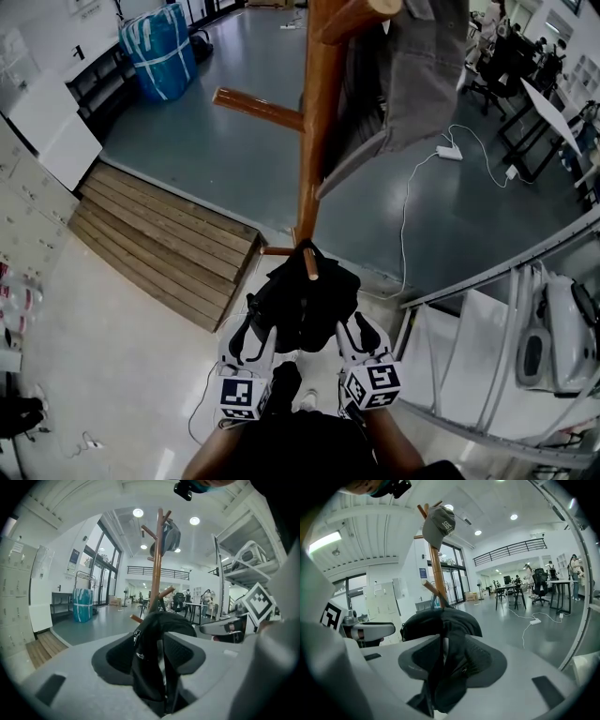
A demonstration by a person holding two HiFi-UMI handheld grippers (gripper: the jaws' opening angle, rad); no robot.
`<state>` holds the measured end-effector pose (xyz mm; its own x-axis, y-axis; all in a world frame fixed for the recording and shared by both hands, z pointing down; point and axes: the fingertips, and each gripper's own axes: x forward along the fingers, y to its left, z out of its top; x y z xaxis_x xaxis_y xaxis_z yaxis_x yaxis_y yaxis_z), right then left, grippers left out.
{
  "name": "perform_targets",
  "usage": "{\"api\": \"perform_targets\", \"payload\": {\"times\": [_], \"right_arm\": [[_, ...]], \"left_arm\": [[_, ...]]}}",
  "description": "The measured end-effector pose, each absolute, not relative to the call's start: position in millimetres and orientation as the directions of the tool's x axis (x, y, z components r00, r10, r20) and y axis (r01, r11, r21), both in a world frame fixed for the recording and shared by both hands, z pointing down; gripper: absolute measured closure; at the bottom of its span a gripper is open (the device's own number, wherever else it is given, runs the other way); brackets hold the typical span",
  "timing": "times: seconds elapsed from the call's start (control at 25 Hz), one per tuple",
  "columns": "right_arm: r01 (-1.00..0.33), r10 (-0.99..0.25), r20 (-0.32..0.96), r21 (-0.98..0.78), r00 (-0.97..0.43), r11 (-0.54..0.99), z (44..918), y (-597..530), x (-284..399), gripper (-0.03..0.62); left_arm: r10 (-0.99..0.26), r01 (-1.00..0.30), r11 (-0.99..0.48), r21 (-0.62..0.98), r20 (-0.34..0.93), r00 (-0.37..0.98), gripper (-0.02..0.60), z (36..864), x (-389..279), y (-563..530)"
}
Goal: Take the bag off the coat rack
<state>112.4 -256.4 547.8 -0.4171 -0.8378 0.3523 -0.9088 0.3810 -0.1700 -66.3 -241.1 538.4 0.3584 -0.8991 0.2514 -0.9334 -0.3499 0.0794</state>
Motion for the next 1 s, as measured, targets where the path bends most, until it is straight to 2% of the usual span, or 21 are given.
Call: {"api": "perform_targets", "payload": {"times": [0.52,1.0], "right_arm": [[-0.922,-0.839,0.383,-0.150,-0.387,0.357,562,-276,120,0.448],[-0.932,-0.829,0.428,-0.134,-0.360,0.336,583,-295,126,0.437]], "left_arm": [[-0.895,-0.940,-0.333,0.072,0.288,0.340,0.354,552,-68,-260],[-0.887,-0.939,-0.339,0.059,0.312,0.340,0.354,563,-70,-279]]}}
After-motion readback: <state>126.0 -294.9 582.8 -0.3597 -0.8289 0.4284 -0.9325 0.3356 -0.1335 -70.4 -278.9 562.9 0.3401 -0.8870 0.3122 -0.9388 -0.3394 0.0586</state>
